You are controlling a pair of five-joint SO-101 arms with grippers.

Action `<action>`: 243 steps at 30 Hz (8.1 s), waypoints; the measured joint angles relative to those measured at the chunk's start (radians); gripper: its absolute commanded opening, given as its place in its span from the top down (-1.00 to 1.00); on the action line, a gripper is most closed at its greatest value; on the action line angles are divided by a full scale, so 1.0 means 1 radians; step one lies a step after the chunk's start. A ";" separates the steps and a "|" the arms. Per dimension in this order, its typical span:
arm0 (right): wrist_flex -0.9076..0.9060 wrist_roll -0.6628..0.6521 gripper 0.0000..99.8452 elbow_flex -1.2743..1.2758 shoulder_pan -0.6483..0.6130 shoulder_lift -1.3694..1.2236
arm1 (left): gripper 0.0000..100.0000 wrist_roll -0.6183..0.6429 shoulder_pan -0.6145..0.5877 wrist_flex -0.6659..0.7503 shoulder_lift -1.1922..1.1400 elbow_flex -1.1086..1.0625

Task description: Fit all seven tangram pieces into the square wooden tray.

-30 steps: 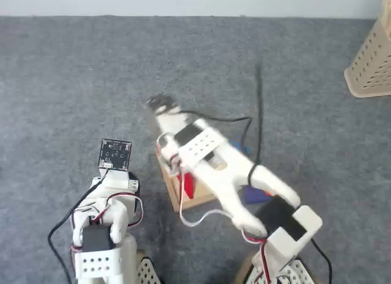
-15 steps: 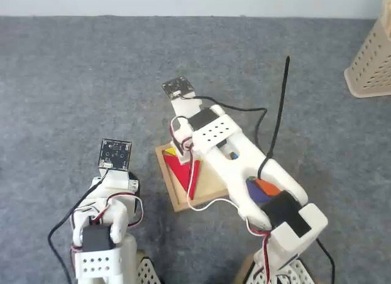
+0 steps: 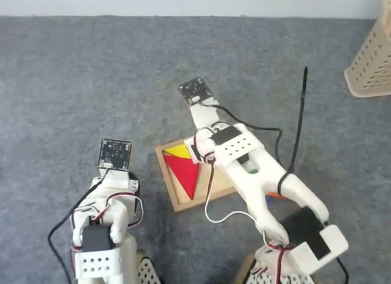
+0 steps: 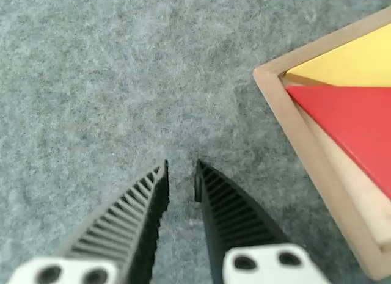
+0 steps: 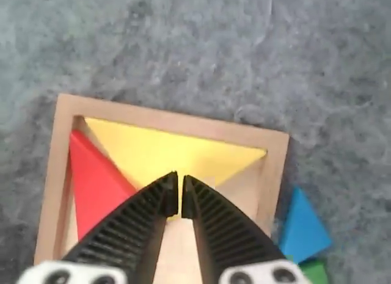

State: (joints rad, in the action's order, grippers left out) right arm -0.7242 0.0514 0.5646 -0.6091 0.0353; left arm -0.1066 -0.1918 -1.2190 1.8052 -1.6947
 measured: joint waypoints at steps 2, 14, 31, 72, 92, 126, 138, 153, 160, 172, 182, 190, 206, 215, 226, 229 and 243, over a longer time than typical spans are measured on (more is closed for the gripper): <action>0.015 0.000 0.99 0.000 0.000 -0.021 | 0.86 0.000 0.000 0.000 0.000 0.000; -0.008 0.000 0.99 0.000 -0.058 -0.074 | 0.86 0.000 0.000 0.000 0.000 0.000; -0.041 -0.072 0.99 0.000 -0.071 -0.074 | 0.86 0.000 0.000 0.000 0.000 0.000; 0.026 -0.072 0.76 -0.003 -0.066 -0.110 | 0.86 0.000 0.000 0.000 0.000 0.000; -0.169 -0.074 0.76 0.009 0.069 0.213 | 0.86 0.000 0.000 0.000 0.000 0.000; -0.252 -0.216 0.70 0.187 0.442 0.299 | 0.86 0.000 0.000 0.000 0.000 0.000; -0.509 -0.308 0.57 -0.035 0.459 0.091 | 0.86 0.000 0.000 0.000 0.000 0.000; -0.643 -0.793 0.57 0.038 0.476 0.089 | 0.86 0.000 0.000 0.000 0.000 0.000; -0.594 -0.836 0.57 0.181 0.479 0.153 | 0.86 0.000 0.000 0.000 0.000 0.000; -0.549 -0.908 0.57 0.222 0.529 0.253 | 0.86 0.000 0.000 0.000 0.000 0.000; -0.402 -0.957 0.57 0.219 0.526 0.087 | 0.86 0.000 0.000 0.000 0.000 0.000; -0.382 -0.959 0.79 0.216 0.525 0.069 | 0.86 0.000 0.000 0.000 0.000 0.000; -0.382 -0.618 0.83 0.080 0.776 -0.018 | 0.86 0.000 0.000 0.000 0.000 0.000; -0.382 -0.577 0.64 0.068 0.712 -0.021 | 0.86 0.000 0.000 0.000 0.000 0.000; -0.384 -0.574 0.65 0.086 0.643 -0.031 | 0.86 0.000 0.000 0.000 0.000 0.000; -0.379 -0.574 0.70 0.104 0.628 -0.037 | 0.86 0.000 0.000 0.000 0.000 0.000; -0.350 -0.462 0.99 0.110 0.626 -0.026 | 0.86 0.000 0.000 0.000 0.000 0.000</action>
State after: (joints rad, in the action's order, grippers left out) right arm -1.0740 -0.4104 0.6751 0.0169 0.0092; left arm -0.1066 -0.1918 -1.2190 1.8052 -1.6947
